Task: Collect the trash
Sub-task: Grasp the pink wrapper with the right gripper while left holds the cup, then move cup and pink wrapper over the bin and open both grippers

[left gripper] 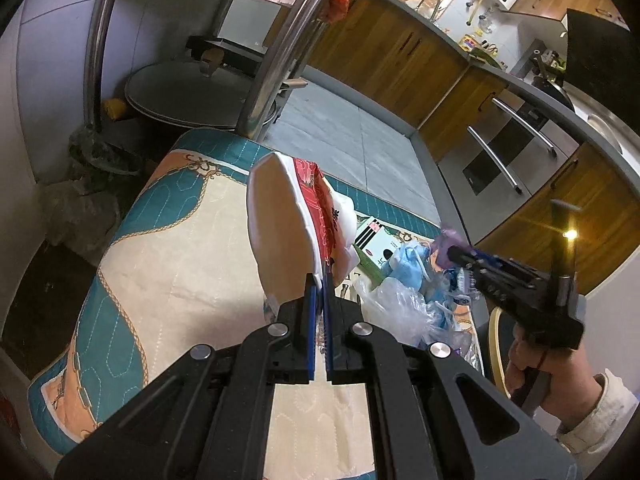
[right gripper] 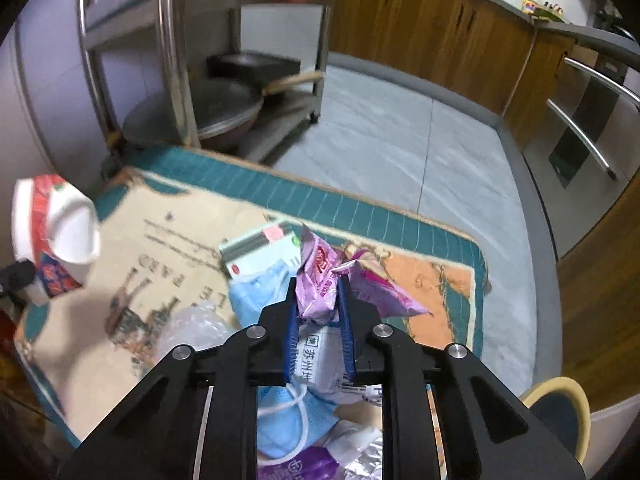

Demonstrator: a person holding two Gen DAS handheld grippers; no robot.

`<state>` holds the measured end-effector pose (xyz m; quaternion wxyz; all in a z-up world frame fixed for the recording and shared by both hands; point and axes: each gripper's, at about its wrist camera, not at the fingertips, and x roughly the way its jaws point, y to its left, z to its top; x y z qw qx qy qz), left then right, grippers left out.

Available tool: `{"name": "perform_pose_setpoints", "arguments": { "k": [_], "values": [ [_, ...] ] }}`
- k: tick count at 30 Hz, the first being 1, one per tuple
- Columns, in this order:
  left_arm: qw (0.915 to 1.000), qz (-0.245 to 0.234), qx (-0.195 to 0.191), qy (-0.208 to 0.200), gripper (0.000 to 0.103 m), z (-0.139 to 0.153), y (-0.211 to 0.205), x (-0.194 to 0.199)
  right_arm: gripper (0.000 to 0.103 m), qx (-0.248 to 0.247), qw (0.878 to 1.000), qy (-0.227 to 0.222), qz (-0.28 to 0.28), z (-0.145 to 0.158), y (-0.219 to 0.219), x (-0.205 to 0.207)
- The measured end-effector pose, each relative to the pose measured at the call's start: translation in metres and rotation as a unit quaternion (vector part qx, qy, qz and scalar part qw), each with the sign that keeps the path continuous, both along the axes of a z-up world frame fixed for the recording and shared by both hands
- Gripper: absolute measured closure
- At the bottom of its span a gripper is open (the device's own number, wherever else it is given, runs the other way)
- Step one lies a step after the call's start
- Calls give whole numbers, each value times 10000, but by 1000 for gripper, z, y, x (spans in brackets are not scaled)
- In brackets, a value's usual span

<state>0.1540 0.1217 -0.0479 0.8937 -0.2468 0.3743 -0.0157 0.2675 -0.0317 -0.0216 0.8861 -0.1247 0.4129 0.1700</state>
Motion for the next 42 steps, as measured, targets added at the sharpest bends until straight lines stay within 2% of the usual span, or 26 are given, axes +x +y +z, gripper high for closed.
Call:
{"name": "perform_pose_setpoints", "arguments": {
  "k": [7,13,19,24,30,37,42],
  "values": [
    [9999,-47,59,-134,101,6,-5,-7,89,775,9957,-517,-26,47,-27,-20],
    [9994,-133,39,-307,101,13,-10,-17,89,1898,9794,-686,-78,96,-68,-45],
    [9983,-391,71,-419,101,24,-28,-28,89,2234,9721,-704,-125,115,-101,-83],
    [9969,-598,-49,-505,101,33,-48,-43,89,2308,9702,-686,-260,115,-127,-116],
    [9938,-945,-236,-534,101,41,-84,-52,89,2408,9667,-581,-637,101,-163,-152],
    [9857,-1564,-165,-596,101,54,-142,-50,89,2668,9542,-495,-1258,80,-212,-182],
    [9791,-1956,-129,-544,101,56,-184,-43,89,2650,9491,-486,-1632,69,-241,-191]
  ]
}}
